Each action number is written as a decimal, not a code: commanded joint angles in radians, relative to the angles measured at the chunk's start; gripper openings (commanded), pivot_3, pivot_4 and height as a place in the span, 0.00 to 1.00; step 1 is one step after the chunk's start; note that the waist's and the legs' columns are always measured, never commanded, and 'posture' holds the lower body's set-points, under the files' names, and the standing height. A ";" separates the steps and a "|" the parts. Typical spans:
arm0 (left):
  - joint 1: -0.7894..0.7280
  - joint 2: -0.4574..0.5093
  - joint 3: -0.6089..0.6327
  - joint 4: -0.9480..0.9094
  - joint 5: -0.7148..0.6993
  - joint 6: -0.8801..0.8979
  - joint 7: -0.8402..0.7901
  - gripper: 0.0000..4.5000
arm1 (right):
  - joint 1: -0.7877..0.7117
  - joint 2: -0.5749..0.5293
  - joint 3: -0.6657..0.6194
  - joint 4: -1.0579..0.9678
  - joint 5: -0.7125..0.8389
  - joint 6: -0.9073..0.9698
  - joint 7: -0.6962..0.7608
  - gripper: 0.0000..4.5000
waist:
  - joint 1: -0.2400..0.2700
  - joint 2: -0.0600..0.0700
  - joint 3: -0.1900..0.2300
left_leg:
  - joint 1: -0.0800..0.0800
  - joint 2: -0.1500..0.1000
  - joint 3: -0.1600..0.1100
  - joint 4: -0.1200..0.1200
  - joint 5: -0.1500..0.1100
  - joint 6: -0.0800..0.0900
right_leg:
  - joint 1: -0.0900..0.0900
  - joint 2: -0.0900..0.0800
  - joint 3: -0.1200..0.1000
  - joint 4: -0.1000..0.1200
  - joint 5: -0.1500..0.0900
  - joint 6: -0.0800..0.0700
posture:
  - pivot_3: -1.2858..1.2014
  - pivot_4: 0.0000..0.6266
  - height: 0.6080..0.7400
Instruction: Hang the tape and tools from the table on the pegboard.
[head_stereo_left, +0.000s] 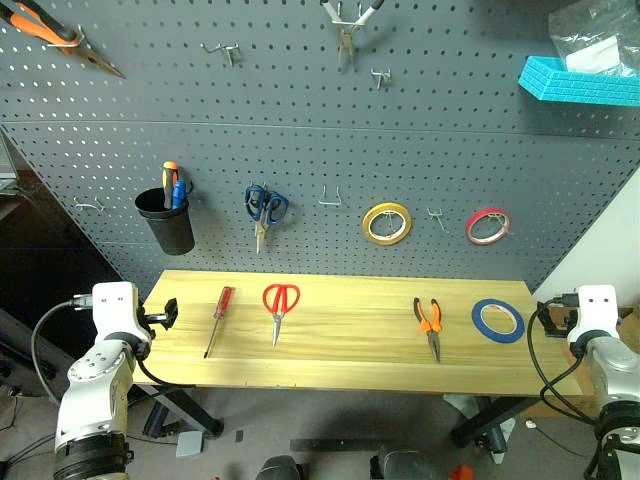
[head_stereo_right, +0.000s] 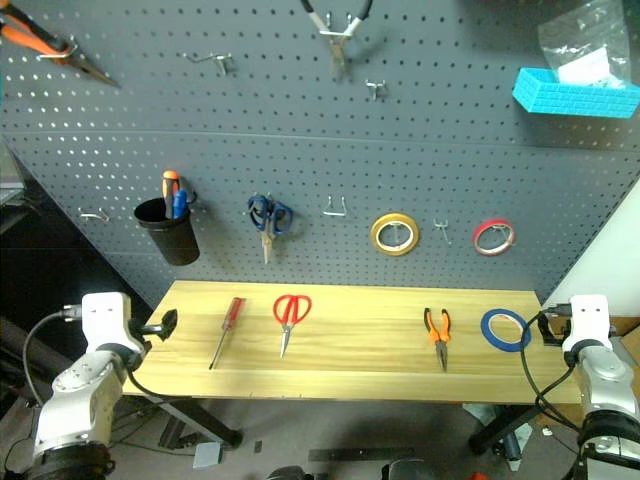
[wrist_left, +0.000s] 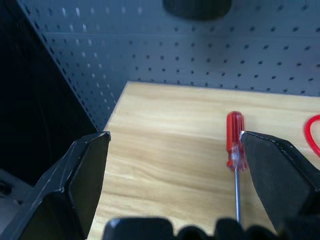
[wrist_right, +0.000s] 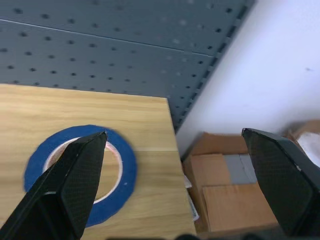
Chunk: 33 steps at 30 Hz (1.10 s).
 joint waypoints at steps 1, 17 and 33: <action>0.011 0.010 -0.111 -0.128 0.031 -0.036 -0.085 1.00 | 0.013 -0.017 0.025 -0.109 -0.017 0.033 0.023 1.00 | 0.000 0.003 0.005 | 0.000 0.000 0.000 0.000 0.000 0.000 | 0.000 0.000 0.000 0.000 -0.001 -0.001 | 0.50 0.14 1.00; -0.178 0.090 -0.343 -0.474 -0.205 0.260 -0.471 1.00 | -0.209 -0.010 0.172 -0.209 0.011 0.502 0.201 1.00 | -0.005 0.003 0.152 | -0.006 0.001 0.014 0.001 -0.004 0.006 | -0.010 0.003 0.018 -0.001 0.004 0.007 | 0.48 0.43 1.00; -0.289 0.105 -0.452 -0.484 -0.199 0.268 -0.579 1.00 | -0.492 0.011 0.294 0.347 -0.115 0.437 0.271 0.96 | -0.004 -0.002 0.214 | -0.021 -0.001 0.015 0.003 -0.007 0.009 | -0.023 0.000 0.018 0.000 0.005 0.005 | 0.49 0.47 1.00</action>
